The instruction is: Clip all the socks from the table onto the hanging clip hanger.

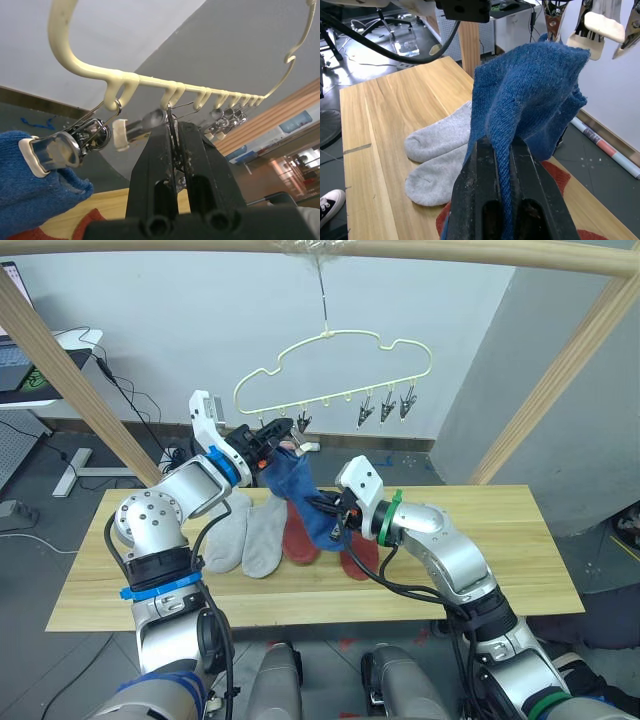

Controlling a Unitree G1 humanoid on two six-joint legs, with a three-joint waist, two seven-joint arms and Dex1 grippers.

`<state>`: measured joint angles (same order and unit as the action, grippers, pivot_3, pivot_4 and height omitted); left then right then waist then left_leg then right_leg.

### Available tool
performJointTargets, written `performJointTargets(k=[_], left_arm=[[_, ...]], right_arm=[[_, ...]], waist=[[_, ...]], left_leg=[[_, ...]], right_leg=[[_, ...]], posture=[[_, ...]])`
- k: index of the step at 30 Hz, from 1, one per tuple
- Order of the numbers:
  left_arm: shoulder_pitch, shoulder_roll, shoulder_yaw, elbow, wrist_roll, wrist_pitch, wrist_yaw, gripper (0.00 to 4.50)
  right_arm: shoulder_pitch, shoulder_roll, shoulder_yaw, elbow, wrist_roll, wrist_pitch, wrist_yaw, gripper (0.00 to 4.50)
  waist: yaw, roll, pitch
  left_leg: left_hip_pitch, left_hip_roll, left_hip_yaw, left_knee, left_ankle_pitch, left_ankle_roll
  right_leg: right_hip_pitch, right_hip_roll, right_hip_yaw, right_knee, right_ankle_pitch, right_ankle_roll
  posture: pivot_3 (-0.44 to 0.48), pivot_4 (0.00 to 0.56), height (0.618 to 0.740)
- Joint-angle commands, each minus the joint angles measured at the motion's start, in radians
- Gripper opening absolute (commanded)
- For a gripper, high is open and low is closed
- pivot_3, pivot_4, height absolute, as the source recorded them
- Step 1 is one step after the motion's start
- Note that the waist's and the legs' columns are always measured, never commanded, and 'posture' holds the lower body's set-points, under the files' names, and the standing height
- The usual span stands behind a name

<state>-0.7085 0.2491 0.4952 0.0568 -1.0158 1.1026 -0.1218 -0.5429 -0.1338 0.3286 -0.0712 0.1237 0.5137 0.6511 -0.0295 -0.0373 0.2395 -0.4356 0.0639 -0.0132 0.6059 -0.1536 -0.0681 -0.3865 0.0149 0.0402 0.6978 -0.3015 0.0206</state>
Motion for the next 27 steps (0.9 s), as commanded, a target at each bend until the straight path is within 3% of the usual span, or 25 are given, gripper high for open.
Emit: performJointTargets(k=[1,19,23,27], left_arm=[[0.017,0.009,-0.004,-0.032,-0.024,0.008,0.006,0.00],[0.044,0.044,-0.064,-0.043,-0.018,-0.024,-0.033,0.00],[0.048,0.048,-0.068,-0.053,-0.035,-0.032,-0.048,0.99],[0.049,0.060,-0.057,-0.053,-0.036,-0.035,-0.045,2.37]], right_arm=[[-0.033,0.015,0.002,-0.003,0.007,-0.039,0.007,0.05],[-0.106,0.021,-0.008,0.077,-0.029,-0.115,-0.025,0.05],[-0.113,0.024,-0.010,0.104,-0.035,-0.128,-0.031,0.00],[-0.113,0.032,-0.016,0.114,-0.028,-0.126,-0.035,0.00]], waist=[[0.000,0.000,0.000],[0.001,0.000,0.000],[0.002,0.000,0.000],[0.004,0.000,0.000]], left_leg=[[0.000,0.000,0.000,0.000,0.000,0.000],[0.000,0.000,0.000,0.000,0.000,0.000],[0.000,0.000,0.000,-0.001,0.000,0.000],[-0.001,0.000,0.000,-0.001,0.000,0.000]], right_leg=[[0.000,0.000,0.000,0.000,0.000,0.000],[0.000,0.000,0.000,0.000,0.000,0.000],[0.000,0.000,0.000,0.000,0.000,0.000],[-0.001,0.000,0.000,0.000,0.000,-0.001]], posture=[[0.067,0.167,0.740],[0.063,0.182,0.740],[0.064,0.184,0.740],[0.068,0.184,0.740]])
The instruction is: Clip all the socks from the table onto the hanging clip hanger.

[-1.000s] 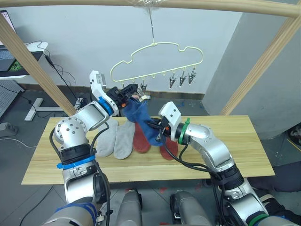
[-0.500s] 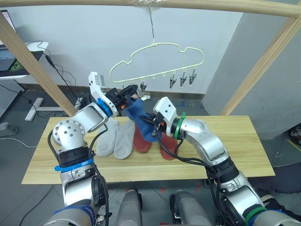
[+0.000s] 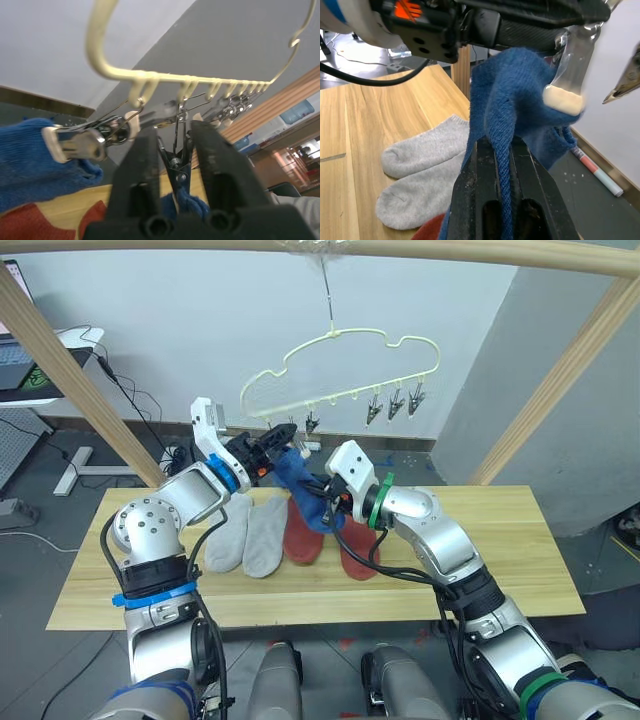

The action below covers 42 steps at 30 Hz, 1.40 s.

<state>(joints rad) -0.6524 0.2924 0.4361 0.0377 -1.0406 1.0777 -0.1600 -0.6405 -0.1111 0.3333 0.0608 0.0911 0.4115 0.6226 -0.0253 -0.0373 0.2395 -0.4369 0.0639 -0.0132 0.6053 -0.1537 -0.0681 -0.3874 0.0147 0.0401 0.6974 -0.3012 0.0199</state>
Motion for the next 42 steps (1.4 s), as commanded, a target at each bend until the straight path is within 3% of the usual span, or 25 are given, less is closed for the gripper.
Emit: performJointTargets(k=[1,5,8,19,30,33,39,42], left_arm=[[-0.004,0.021,0.003,-0.039,-0.011,-0.010,-0.007,2.58],[0.027,0.060,-0.044,-0.089,0.030,-0.022,-0.045,3.79],[0.063,0.104,-0.110,-0.149,0.085,-0.056,-0.102,4.50],[0.147,0.161,-0.250,-0.261,0.256,-0.215,-0.226,4.50],[0.221,0.087,-0.395,-0.250,0.566,-0.583,-0.232,4.50],[0.237,0.068,-0.428,-0.242,0.607,-0.651,-0.269,3.90],[0.220,0.013,-0.457,-0.200,0.682,-0.731,-0.257,2.12],[0.200,-0.018,-0.478,-0.163,0.732,-0.788,-0.246,2.12]], right_arm=[[-0.014,0.015,-0.021,-0.017,0.010,-0.019,-0.007,0.00],[-0.007,0.047,-0.039,-0.018,0.048,0.013,-0.012,0.00],[-0.002,0.080,-0.069,-0.020,0.092,0.061,-0.014,0.78],[0.077,0.022,-0.095,-0.076,0.129,0.137,0.008,4.49],[0.208,-0.194,-0.244,-0.354,0.186,0.187,0.007,4.49],[0.213,-0.234,-0.293,-0.407,0.217,0.203,0.008,4.50],[0.212,-0.284,-0.326,-0.418,0.221,0.196,-0.005,4.50],[0.205,-0.292,-0.326,-0.410,0.216,0.181,-0.004,4.50]], waist=[[0.000,0.000,0.000],[0.000,0.000,0.000],[0.001,0.000,0.000],[0.009,0.000,0.000],[0.025,0.000,0.000],[0.025,0.000,0.000],[0.023,0.000,0.000],[0.023,0.000,0.000]], left_leg=[[0.000,0.000,0.000,0.000,0.000,0.000],[0.000,0.000,0.000,0.000,0.000,0.000],[0.000,0.000,0.000,-0.001,0.000,0.000],[0.000,0.000,0.001,-0.001,0.000,0.000],[0.000,0.000,0.002,-0.003,0.000,0.000],[0.000,0.000,0.002,-0.003,0.000,0.000],[0.000,0.000,0.003,-0.003,0.000,0.000],[0.000,0.000,0.003,-0.003,0.000,0.001]], right_leg=[[0.000,0.000,0.000,0.000,0.000,0.000],[0.000,0.000,0.000,0.000,0.000,0.000],[0.000,0.000,0.000,0.000,0.000,0.000],[0.000,-0.001,0.000,-0.001,0.000,0.000],[-0.001,0.000,0.001,-0.002,-0.001,0.000],[-0.001,0.000,0.001,-0.002,-0.001,0.001],[-0.001,0.000,0.002,-0.002,-0.001,0.001],[-0.001,0.000,0.002,-0.002,-0.001,0.002]], posture=[[0.068,0.184,0.740],[0.073,0.182,0.740],[0.073,0.182,0.740],[0.077,0.177,0.740],[0.055,0.177,0.740],[0.045,0.179,0.740],[0.035,0.180,0.740],[0.029,0.181,0.740]])
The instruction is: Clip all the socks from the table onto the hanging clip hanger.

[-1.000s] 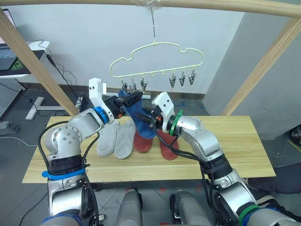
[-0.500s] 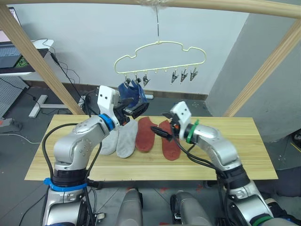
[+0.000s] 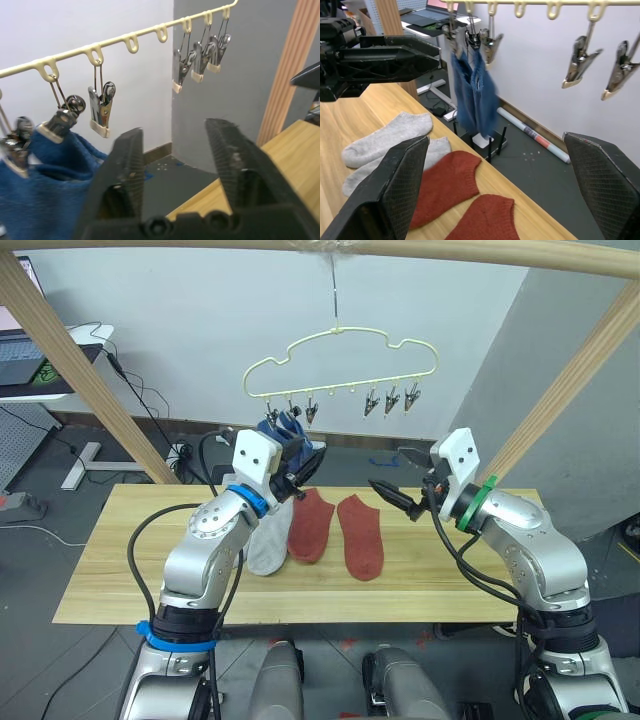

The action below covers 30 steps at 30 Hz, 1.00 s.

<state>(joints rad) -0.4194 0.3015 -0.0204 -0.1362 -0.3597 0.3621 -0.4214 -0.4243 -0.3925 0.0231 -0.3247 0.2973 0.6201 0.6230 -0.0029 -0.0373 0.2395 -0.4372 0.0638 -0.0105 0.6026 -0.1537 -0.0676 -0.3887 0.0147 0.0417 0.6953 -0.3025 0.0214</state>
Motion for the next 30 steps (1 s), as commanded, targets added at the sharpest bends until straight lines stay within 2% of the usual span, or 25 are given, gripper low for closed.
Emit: performJointTargets(k=[1,10,30], left_arm=[[-0.040,-0.039,-0.024,0.026,0.066,-0.089,0.022,2.12],[-0.111,-0.110,-0.012,0.194,0.162,-0.243,0.065,2.12],[-0.201,-0.189,0.050,0.420,0.201,-0.379,0.150,2.12]], right_arm=[[-0.016,-0.012,-0.015,-0.022,0.011,-0.031,-0.003,4.50],[-0.085,-0.020,-0.059,-0.042,0.119,-0.019,0.050,4.50],[-0.114,-0.054,-0.059,-0.061,0.171,-0.006,0.024,4.50]], waist=[[0.000,0.000,0.000],[-0.002,0.000,0.000],[-0.011,0.000,0.000]], left_leg=[[0.000,0.000,0.000,0.000,0.000,0.000],[0.000,0.000,0.000,0.001,0.000,0.000],[-0.001,0.000,0.000,0.002,0.000,0.000]], right_leg=[[0.000,0.000,0.000,0.000,0.000,0.000],[0.000,0.000,0.000,0.000,0.000,0.000],[0.000,0.001,-0.001,0.000,0.000,0.000]], posture=[[0.029,0.181,0.740],[0.002,0.187,0.740],[-0.026,0.181,0.740]])
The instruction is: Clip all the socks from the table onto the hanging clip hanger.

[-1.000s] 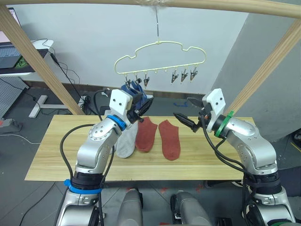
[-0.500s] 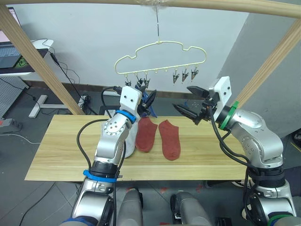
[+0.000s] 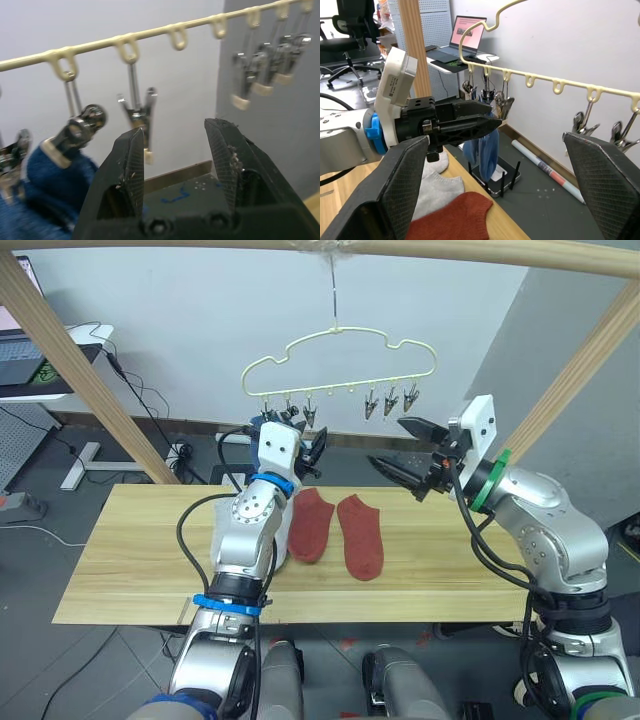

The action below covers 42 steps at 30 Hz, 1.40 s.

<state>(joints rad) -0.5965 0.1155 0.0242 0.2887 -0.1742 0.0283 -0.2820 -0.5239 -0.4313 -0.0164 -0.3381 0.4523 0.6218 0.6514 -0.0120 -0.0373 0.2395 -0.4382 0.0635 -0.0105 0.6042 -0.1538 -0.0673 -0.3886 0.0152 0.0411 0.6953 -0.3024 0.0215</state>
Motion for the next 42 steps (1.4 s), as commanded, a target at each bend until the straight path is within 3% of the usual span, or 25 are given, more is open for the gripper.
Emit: performJointTargets(k=[1,42], left_arm=[[-0.025,-0.003,0.006,0.000,0.017,-0.050,0.011,2.12],[-0.176,-0.019,0.034,0.231,0.021,-0.168,-0.001,2.12]], right_arm=[[-0.015,-0.017,-0.019,-0.048,0.016,-0.007,-0.005,4.50],[-0.016,-0.030,-0.017,-0.053,0.007,-0.012,-0.038,4.50]], waist=[[-0.002,0.000,0.000],[-0.020,0.000,0.000]], left_leg=[[0.000,0.000,0.000,0.000,0.000,0.000],[0.000,0.000,0.000,0.001,0.000,0.000]], right_leg=[[0.000,0.000,0.000,0.000,0.000,0.000],[0.000,0.000,0.000,0.001,0.000,0.000]], posture=[[-0.026,0.181,0.740],[-0.058,0.171,0.740]])
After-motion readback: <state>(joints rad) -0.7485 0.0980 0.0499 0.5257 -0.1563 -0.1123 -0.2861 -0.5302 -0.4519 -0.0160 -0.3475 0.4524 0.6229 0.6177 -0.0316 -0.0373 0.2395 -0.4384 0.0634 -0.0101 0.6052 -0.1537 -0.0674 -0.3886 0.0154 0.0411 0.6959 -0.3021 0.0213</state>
